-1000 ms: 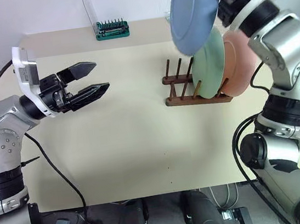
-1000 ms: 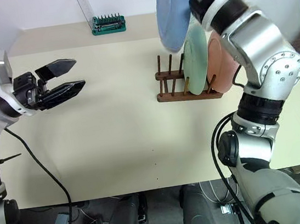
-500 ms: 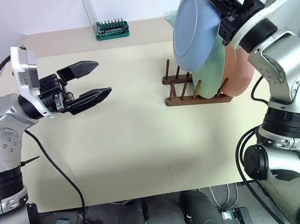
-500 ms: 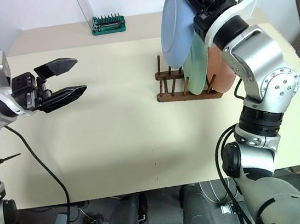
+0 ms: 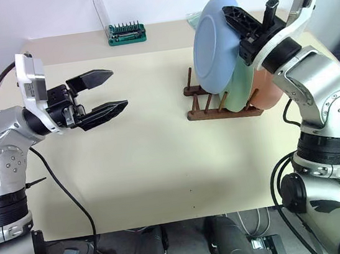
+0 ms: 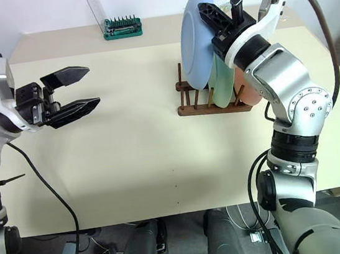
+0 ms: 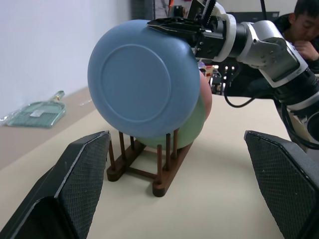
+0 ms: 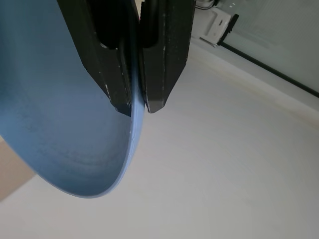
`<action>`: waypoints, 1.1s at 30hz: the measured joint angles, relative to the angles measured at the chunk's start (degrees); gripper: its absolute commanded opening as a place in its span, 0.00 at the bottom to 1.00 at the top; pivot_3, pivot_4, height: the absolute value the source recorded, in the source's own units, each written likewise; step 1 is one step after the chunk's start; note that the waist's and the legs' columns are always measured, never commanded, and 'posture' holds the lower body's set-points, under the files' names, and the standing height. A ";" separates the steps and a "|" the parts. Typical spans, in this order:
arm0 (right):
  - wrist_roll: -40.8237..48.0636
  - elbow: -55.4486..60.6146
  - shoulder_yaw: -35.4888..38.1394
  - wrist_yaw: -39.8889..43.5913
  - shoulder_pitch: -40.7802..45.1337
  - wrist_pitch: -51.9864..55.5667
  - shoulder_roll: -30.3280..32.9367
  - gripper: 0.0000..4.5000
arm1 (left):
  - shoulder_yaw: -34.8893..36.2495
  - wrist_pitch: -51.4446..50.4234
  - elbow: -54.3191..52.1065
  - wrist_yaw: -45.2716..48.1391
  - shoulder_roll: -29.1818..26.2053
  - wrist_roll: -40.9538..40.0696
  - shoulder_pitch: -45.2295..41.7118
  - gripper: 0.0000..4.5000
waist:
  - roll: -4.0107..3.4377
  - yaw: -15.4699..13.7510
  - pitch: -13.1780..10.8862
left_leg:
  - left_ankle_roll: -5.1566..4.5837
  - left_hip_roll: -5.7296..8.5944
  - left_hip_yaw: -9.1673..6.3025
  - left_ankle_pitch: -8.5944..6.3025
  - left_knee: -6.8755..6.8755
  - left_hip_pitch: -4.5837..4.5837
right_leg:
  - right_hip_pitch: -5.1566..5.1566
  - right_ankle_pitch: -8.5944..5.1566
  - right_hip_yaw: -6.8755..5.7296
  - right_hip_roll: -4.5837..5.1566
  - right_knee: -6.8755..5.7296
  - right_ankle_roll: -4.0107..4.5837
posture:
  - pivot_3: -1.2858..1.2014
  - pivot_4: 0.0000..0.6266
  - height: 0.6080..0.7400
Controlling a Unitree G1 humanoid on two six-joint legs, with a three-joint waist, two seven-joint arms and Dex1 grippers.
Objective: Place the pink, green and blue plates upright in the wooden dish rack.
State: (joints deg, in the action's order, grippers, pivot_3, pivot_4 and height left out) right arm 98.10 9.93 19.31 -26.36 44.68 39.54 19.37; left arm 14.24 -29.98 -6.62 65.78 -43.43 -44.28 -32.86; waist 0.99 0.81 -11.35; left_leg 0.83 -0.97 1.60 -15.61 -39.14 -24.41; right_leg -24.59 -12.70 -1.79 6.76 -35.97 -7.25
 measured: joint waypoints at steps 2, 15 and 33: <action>-0.03 0.00 -0.19 -0.25 -0.02 -0.58 -0.30 0.00 | 0.00 0.08 0.00 -0.04 0.00 -0.01 0.00 0.98 | 0.00 0.00 0.00 | 0.00 0.00 0.00 0.00 0.00 0.00 | 0.00 0.00 0.00 0.00 0.00 0.00 | 0.52 0.24 0.88; -0.16 -0.13 -1.04 -1.91 2.91 -2.51 -0.27 0.00 | -0.02 0.12 0.61 -0.93 0.49 0.00 -0.03 0.98 | -0.01 0.00 0.00 | 0.00 0.00 0.00 0.00 0.00 0.00 | -0.01 0.00 0.00 0.00 0.00 0.00 | 0.52 0.24 0.88; -3.16 0.03 -2.15 -1.74 -1.56 -3.56 -2.10 0.00 | -0.13 0.26 1.50 -1.02 0.49 0.21 -0.65 0.98 | -0.01 -0.02 0.00 | -0.01 0.00 0.00 -0.01 0.00 -0.01 | -0.01 0.00 0.00 0.00 0.02 0.00 | 0.52 0.24 0.88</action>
State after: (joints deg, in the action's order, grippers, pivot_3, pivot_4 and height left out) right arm 94.93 9.96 17.15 -28.10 43.12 35.99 17.27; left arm 14.11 -29.72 -5.12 64.76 -42.95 -44.07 -33.51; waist 0.98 0.79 -11.35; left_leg 0.82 -0.97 1.60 -15.62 -39.13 -24.43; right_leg -24.60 -12.70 -1.79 6.76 -35.96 -7.25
